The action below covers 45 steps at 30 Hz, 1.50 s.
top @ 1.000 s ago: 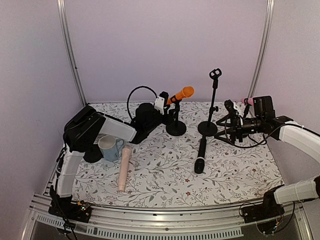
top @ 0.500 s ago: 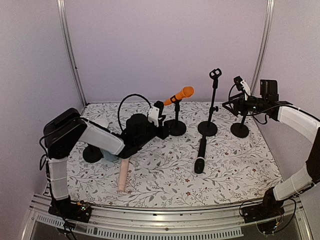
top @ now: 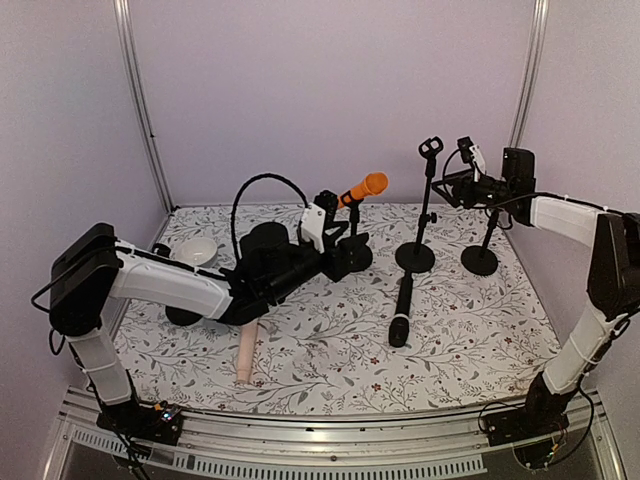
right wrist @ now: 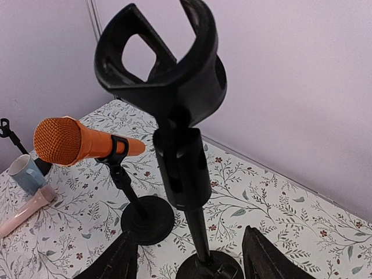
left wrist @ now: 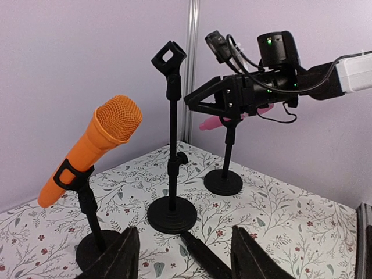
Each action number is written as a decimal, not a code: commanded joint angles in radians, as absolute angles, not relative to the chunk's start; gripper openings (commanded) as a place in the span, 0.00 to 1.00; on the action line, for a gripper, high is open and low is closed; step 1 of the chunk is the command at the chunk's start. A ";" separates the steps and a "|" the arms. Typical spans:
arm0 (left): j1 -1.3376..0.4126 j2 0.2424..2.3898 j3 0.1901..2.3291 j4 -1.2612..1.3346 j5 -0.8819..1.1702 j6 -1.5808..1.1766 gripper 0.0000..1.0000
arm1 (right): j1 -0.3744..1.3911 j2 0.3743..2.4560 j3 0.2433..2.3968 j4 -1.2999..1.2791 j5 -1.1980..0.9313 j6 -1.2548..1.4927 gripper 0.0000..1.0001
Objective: Attach the microphones to the stand
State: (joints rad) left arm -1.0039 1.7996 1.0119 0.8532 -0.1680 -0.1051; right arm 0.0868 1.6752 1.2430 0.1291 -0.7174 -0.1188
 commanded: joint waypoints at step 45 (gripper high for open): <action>-1.075 1.603 0.938 0.661 -0.249 -0.101 0.62 | 0.141 1.424 1.397 0.046 -0.815 -0.204 0.00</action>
